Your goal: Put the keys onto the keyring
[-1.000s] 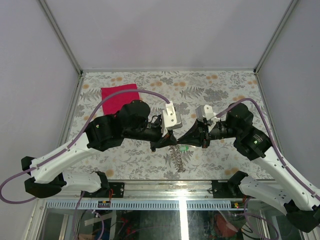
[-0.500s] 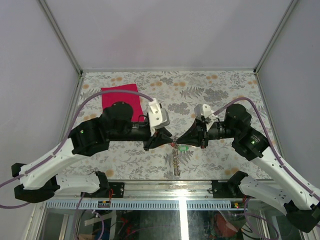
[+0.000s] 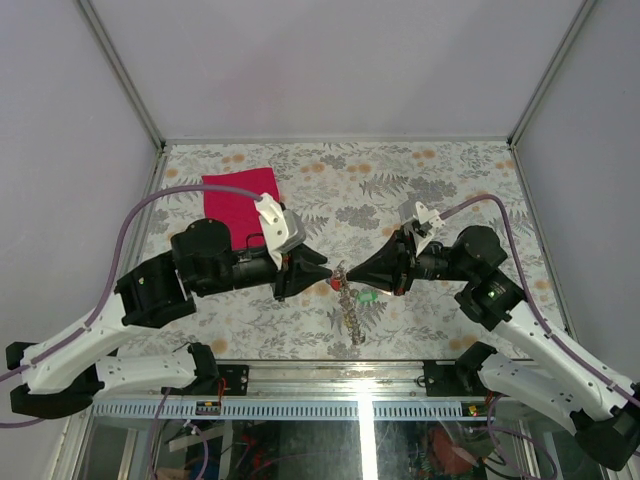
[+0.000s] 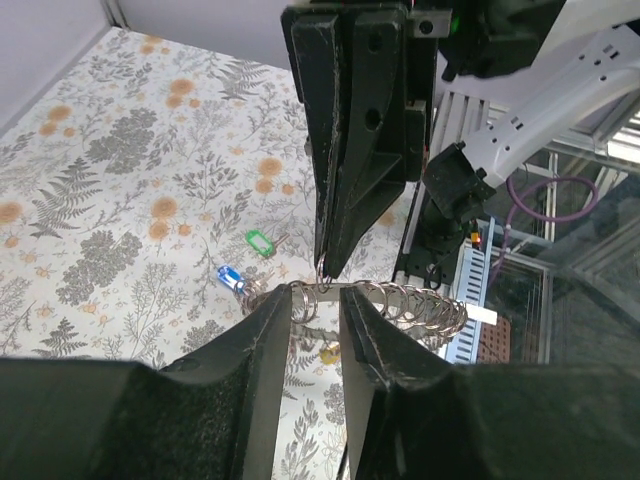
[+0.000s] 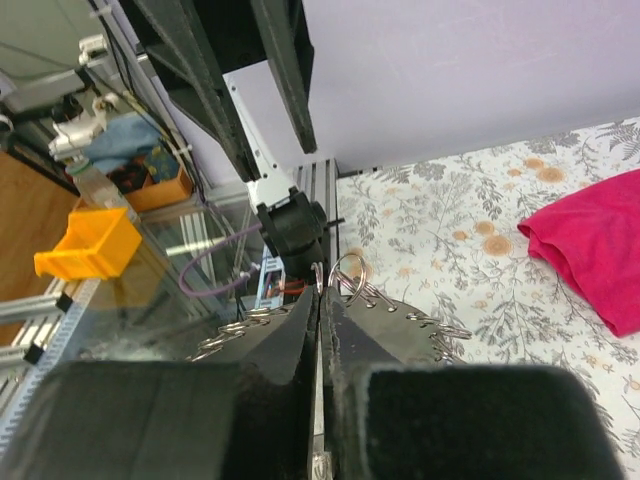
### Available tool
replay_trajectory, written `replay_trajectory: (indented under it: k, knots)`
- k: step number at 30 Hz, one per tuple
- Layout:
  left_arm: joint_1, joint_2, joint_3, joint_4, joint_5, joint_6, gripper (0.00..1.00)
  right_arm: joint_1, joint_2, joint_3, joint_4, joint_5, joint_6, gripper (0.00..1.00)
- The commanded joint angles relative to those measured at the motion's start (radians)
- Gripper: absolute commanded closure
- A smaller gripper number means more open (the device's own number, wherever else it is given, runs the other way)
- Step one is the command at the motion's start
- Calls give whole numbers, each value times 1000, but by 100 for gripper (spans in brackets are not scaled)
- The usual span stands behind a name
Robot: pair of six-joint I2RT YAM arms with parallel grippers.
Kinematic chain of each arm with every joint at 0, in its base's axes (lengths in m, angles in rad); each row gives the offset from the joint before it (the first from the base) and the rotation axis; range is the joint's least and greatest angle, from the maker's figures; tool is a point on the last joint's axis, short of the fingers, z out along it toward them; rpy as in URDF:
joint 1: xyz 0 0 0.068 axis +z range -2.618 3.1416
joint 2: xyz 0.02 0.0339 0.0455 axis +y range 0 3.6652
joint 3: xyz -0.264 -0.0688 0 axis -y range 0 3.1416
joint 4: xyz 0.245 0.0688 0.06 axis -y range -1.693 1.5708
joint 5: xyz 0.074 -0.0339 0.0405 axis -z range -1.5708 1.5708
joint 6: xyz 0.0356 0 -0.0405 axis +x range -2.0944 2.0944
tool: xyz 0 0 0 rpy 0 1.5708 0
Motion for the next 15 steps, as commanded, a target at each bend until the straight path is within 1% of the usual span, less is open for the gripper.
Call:
replay_trajectory:
  k: [1,8,11,15]
  knots:
    - [-4,-25,-7,111,-66,-30,73,4,-32,-56,420,77,216,100]
    - [-3,-48,-33,150,-113,-38,74,4,-29,-128,686,173,344,100]
    - [-4,-55,-43,164,-129,-41,74,4,-27,-145,762,210,377,100]
    - [-4,-65,-56,196,-139,-47,75,4,-27,-149,815,253,392,100]
